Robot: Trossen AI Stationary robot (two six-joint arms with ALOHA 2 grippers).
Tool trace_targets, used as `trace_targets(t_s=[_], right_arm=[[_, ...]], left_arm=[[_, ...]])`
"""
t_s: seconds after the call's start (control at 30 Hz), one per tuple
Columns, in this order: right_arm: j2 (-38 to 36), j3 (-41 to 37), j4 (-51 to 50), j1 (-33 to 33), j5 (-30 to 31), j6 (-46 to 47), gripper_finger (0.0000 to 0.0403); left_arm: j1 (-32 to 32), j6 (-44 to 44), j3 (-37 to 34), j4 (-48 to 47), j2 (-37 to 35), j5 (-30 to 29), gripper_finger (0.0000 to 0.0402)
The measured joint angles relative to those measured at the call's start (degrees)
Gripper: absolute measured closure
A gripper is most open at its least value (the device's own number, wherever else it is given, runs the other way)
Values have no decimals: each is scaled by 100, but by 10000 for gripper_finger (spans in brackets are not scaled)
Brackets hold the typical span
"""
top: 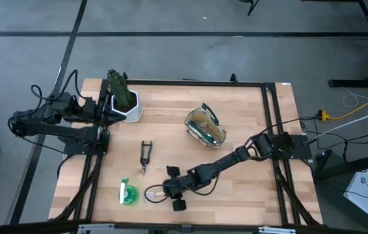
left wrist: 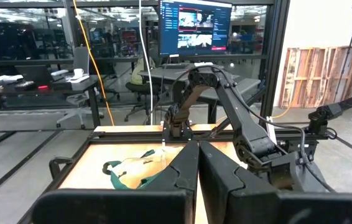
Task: Pick & Place Garden tools in Gardening bag
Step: Put the brown hand rake into the gardening bag
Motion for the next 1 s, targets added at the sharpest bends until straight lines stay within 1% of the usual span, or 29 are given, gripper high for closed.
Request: trace_targets(t_s=[0.37,0.67,0.83,1.0], right_arm=[[-2,0,1,190,-62,209,333],[-116,-9,288,274,-148,185,334],[-283,-9,254,262,-131,-97,334],[-532,-5,-100,234,-42,-484,334]], left_arm=[[1,1,0,-2,-2,1,396],[0,0,0,0,-2,0,395],[0,2,0,0,-2,0,395],[0,0,0,0,0,1,395]])
